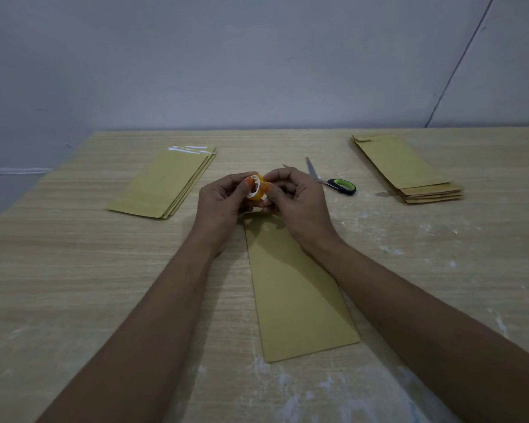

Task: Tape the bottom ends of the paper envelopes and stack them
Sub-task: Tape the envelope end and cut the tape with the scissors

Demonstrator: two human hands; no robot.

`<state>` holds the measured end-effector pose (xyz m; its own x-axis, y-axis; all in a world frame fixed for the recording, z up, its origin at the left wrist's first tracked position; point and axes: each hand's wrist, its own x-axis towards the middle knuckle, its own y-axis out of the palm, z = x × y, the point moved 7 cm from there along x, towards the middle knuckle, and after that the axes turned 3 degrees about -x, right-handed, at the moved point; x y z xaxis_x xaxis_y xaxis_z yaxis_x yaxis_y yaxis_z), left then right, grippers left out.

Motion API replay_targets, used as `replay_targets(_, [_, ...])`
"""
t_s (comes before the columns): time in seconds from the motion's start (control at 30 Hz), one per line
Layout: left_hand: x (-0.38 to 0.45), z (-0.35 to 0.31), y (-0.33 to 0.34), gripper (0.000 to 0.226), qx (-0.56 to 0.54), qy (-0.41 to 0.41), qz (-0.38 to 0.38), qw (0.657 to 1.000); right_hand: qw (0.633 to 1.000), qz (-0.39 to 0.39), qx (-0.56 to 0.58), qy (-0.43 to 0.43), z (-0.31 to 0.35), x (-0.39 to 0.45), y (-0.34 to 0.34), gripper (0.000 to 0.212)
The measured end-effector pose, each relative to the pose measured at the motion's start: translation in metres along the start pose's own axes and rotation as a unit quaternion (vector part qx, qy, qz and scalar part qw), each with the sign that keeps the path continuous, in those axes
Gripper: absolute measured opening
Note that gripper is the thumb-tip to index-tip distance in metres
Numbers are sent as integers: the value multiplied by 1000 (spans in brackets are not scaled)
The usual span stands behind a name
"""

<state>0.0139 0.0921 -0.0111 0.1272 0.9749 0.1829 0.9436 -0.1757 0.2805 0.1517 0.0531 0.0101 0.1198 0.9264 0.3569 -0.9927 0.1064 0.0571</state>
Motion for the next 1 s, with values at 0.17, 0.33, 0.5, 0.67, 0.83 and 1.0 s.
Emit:
replay_targets(0.17, [-3,-2,2,13,-2,3,-3,1000,1000,-13,-1,12,-4,1,-2,5])
replay_targets(0.33, [-2,-3,1,13,3,10,-7,1000,1000,-20,-12,4,-2,-1,-4,8])
replay_targets(0.5, [-6,-8,6,13,-16,11,-4,1000,1000,-27,-3,5,0,-2,-5,17])
replay_targets(0.67, [-5,-9,5,11,6,16,-10,1000,999,-46,-12,5,-1,0,-9,10])
replay_targets(0.83, [-6,-9,4,14,28,16,-14,999,999,-47,-24,7,-3,2,-11,9])
replay_targets(1.0, [-7,-11,5,14,52,21,-18,998,992,-51,-111,-14,-4,6,-12,5])
